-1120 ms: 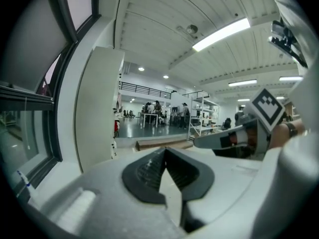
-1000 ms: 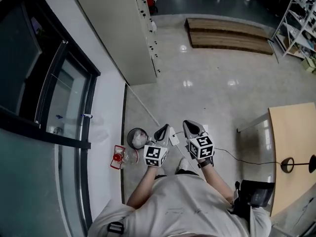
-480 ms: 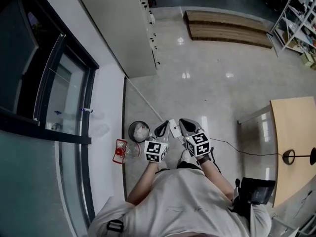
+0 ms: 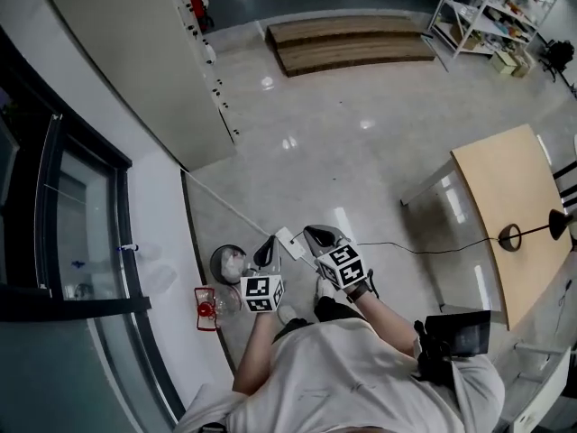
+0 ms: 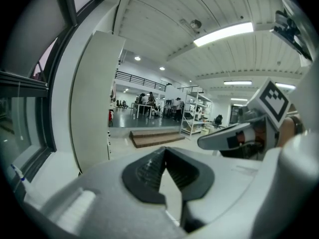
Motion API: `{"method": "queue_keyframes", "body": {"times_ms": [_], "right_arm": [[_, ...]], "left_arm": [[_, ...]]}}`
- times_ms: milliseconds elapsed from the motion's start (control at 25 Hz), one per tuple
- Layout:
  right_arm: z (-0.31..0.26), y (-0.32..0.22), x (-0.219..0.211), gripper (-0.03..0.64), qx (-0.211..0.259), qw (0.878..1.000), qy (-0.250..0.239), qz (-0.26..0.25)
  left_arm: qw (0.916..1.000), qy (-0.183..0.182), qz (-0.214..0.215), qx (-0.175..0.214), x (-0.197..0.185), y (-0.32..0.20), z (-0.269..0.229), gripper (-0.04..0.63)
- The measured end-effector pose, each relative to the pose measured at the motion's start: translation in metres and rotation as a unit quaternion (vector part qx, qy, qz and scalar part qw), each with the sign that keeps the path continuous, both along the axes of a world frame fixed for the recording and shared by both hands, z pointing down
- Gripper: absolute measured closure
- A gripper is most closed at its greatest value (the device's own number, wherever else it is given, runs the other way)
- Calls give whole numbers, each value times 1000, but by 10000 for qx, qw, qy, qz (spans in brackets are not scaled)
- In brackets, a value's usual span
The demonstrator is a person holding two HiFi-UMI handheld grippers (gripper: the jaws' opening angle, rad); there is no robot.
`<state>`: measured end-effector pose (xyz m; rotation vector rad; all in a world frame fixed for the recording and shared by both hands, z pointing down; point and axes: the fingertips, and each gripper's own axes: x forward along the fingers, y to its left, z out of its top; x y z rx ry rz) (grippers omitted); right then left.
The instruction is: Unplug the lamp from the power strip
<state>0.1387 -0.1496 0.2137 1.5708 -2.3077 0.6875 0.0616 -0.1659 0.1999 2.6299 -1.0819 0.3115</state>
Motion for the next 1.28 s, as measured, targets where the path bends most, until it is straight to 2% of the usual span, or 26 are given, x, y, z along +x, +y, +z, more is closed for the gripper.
{"method": "queue_keyframes", "body": {"times_ms": [320,680,1040,1280], "right_arm": [[0,12,26,609,-55,9986,199,478],[36,52,36,609,-506,9959,218,718],[100,79,42,610,-1171,9898,24,809],[170,88,24,609,-1730,9843,-67,342]], "left_arm": [[9986,173,502,-29,27,-2,4,597],[9967,133,735,-315,41,12,38,597],[9945,45,491,-925,31,29,96,597],[9893,-253,164,-1430,5,44,165,597]]}}
